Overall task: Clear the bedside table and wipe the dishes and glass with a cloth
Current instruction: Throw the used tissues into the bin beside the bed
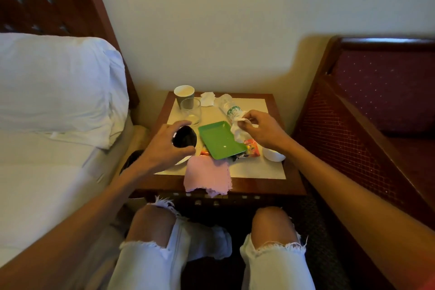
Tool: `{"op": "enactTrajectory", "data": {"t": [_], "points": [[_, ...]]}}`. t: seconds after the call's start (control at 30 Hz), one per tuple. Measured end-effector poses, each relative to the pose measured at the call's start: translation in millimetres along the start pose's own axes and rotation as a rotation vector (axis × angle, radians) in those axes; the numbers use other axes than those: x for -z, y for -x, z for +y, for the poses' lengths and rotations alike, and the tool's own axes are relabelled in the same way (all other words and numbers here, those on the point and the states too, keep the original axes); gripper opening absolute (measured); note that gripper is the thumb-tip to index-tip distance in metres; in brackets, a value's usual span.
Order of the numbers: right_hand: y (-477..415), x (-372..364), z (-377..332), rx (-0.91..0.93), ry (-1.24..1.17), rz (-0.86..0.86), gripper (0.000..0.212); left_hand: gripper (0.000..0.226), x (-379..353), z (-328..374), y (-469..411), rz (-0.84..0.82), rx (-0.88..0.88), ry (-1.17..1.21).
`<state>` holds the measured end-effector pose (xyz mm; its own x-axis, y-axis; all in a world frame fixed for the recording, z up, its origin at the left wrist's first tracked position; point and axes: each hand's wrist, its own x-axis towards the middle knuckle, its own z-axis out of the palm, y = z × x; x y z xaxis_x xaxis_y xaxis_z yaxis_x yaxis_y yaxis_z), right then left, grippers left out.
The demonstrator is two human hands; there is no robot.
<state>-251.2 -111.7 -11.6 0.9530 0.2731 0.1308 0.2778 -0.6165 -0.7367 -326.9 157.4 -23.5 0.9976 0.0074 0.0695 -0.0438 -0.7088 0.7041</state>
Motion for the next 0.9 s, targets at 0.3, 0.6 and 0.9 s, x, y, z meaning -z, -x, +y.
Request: {"op": "enactTrajectory", "data": {"t": [0.3,0.6,0.9], "points": [[-48,-100,-71,0.061,-0.148,-0.072,0.014,0.056,39,-67,-15,0.306,0.182,0.293],[-115,-219,-121,0.146,-0.053,-0.215,0.020,0.066,54,-198,-40,0.446,0.611,0.366],[-179,-310,-130,0.204,0.188,-0.387,0.022,0.049,82,-256,-50,0.211,0.562,-0.069]]}}
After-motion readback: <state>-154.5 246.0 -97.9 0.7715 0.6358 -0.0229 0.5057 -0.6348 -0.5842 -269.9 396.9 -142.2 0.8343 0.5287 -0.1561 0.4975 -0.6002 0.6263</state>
